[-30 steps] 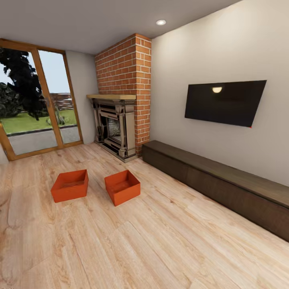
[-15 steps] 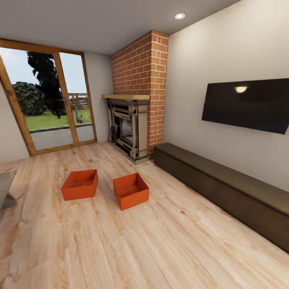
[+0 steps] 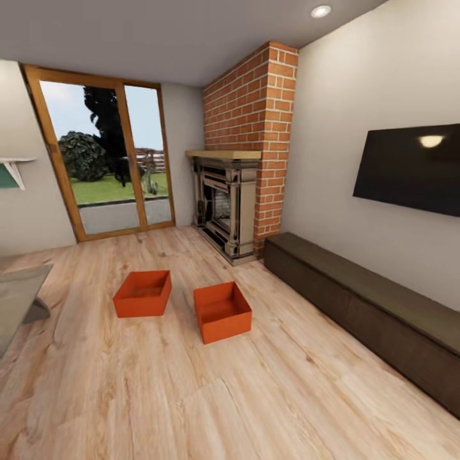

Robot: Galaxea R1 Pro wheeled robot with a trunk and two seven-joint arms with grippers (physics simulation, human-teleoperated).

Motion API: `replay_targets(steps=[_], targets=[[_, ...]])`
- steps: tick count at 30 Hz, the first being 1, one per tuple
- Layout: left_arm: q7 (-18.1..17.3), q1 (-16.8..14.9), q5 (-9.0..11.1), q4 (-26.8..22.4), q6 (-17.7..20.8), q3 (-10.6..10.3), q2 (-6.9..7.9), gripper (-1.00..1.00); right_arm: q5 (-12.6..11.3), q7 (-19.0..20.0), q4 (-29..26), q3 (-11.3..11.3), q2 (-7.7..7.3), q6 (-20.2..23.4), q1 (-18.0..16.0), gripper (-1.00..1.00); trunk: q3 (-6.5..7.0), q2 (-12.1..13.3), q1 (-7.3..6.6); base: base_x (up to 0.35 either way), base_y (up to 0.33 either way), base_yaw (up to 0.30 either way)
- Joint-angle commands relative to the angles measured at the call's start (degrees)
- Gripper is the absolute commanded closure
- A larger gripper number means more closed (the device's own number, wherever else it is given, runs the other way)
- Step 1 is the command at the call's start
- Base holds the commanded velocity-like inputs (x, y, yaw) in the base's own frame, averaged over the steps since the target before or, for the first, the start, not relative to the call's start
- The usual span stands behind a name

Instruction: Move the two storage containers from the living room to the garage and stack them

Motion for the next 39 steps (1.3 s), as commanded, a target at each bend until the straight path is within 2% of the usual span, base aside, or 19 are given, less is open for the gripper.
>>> replay_targets(steps=[1, 10, 25, 39], targets=[[0.2, -0.1, -0.4, 0.2, -0.3, 0.4, 0.0, -1.0, 0.2, 0.0, -0.1, -0.1, 0.0, 0.0, 0.0, -1.0, -0.05, 0.0, 0.03, 0.301, -0.191, 0.248], [0.1, -0.1, -0.4, 0.2, -0.3, 0.4, 0.0, -1.0, 0.3, 0.0, -0.1, -0.1, 0.0, -0.1, 0.0, -1.0, -0.05, 0.0, 0.03, 0.296, -0.2, 0.226], [0.1, -0.1, -0.4, 0.2, -0.3, 0.4, 0.0, -1.0, 0.3, -0.1, -0.1, -0.1, 0.0, -0.1, 0.0, -1.0, -0.05, 0.0, 0.03, 0.28, -0.222, 0.033], [0.1, -0.1, -0.4, 0.2, -0.2, 0.4, 0.47, -1.0, 0.3, -0.1, -0.1, -0.1, 0.0, -0.1, 0.0, -1.0, -0.05, 0.0, 0.03, 0.279, -0.222, 0.235]])
